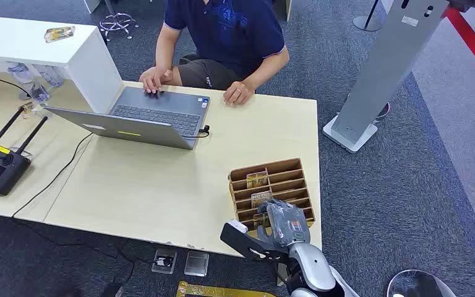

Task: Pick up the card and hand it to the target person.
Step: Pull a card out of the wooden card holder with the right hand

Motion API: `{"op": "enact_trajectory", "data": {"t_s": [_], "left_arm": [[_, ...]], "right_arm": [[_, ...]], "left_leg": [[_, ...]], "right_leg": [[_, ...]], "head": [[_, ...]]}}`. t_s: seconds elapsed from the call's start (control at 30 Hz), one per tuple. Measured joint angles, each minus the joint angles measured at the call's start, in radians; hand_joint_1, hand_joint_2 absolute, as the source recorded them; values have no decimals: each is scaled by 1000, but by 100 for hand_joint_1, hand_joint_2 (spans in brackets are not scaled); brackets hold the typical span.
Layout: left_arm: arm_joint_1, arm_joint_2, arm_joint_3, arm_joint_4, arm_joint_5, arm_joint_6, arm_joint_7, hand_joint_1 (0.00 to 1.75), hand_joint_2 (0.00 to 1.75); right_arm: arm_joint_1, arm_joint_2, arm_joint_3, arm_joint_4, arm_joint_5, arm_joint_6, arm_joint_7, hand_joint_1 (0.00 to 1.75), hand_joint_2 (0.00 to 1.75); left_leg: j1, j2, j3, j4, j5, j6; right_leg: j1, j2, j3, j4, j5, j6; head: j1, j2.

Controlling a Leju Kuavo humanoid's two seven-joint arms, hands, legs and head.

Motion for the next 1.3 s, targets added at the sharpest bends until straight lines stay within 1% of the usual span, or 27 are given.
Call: {"op": "enact_trajectory", "data": {"t_s": [0.47,0.6,0.73,0.83,0.97,1.3], "left_arm": [[0,0,0,0,-13,-2,0,0,0],[0,0,0,0,-13,-2,0,0,0],[0,0,0,0,-13,-2,0,0,0],[0,0,0,0,-13,-4,0,0,0],[0,0,0,0,-13,-4,0,0,0],[0,0,0,0,-15,-6,0,0,0]], "right_arm": [[18,-3,-19,-12,2,0,16,82,175],[20,-4,-22,-16,3,0,18,86,175],[22,-4,-23,-17,3,0,18,86,175],[24,-4,-23,-19,3,0,19,89,175],[26,-4,-23,-19,3,2,19,87,175],[27,-4,-23,-19,3,9,20,87,175]], "left_leg": [[0,0,0,0,0,0],[0,0,0,0,0,0],[0,0,0,0,0,0],[0,0,0,0,0,0],[0,0,0,0,0,0],[0,0,0,0,0,0]], "right_leg": [[0,0,0,0,0,0],[0,0,0,0,0,0],[0,0,0,0,0,0],[0,0,0,0,0,0],[0,0,0,0,0,0],[0,0,0,0,0,0]], "head": [[0,0],[0,0],[0,0],[0,0],[0,0],[0,0]]}}
